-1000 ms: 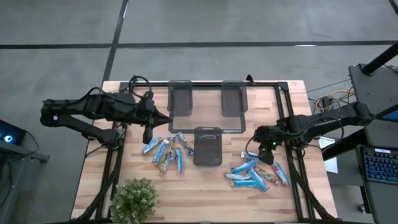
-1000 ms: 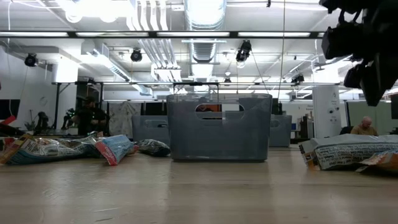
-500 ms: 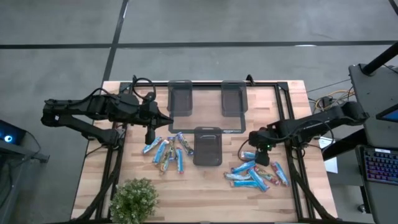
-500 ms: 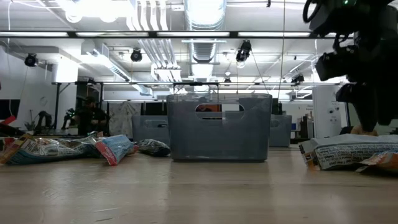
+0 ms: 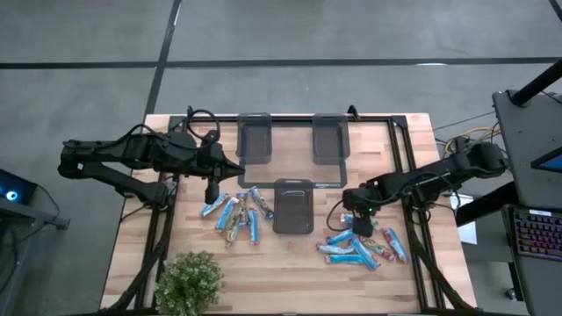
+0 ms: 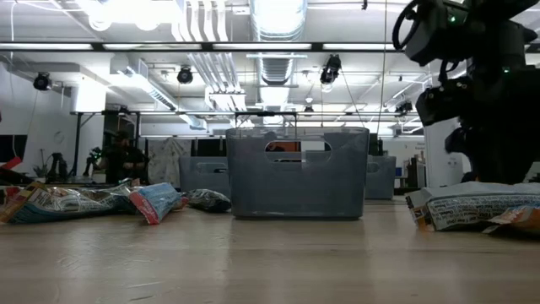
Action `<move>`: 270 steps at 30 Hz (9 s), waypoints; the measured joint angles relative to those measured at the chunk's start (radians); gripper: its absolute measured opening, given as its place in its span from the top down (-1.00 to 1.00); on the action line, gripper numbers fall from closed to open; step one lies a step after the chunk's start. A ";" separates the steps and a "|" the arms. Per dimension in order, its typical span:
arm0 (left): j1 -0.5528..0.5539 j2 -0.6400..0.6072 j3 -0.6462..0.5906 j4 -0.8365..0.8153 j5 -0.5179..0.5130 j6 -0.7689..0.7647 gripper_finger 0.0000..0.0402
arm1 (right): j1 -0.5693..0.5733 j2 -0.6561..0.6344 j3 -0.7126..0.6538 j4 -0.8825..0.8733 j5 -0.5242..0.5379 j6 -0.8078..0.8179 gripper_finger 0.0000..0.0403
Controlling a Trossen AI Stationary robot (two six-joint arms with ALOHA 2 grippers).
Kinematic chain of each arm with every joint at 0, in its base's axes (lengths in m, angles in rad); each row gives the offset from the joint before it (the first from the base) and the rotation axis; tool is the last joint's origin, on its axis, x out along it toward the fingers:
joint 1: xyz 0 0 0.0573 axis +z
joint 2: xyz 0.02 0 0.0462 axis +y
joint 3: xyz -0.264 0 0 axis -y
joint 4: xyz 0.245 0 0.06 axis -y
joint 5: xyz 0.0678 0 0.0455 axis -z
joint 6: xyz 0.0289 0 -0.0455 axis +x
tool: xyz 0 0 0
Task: Pick and place Granola Bars by type
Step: Put the yellow granola bar into the right black bin, then put the red granola bar into the left black bin
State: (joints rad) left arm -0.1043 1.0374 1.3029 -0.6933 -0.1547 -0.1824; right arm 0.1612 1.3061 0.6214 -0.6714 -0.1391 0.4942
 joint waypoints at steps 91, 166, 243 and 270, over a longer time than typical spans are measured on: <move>0.000 0.000 0.000 -0.048 0.000 0.003 1.00 | 0.001 0.228 0.078 -0.006 0.084 0.090 -0.06; 0.000 -0.001 0.000 -0.040 0.000 0.004 1.00 | -0.090 0.104 0.347 -0.040 0.008 0.131 0.67; 0.000 -0.001 0.000 -0.040 0.000 0.017 1.00 | -0.893 0.410 0.632 0.003 0.094 0.108 0.25; 0.000 -0.001 0.000 -0.040 0.000 0.019 1.00 | -0.691 -0.062 0.633 -0.095 -0.064 -0.102 0.92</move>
State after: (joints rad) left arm -0.1041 1.0367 1.3029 -0.7338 -0.1548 -0.1631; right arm -0.5295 1.2441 1.2545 -0.7662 -0.2028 0.3924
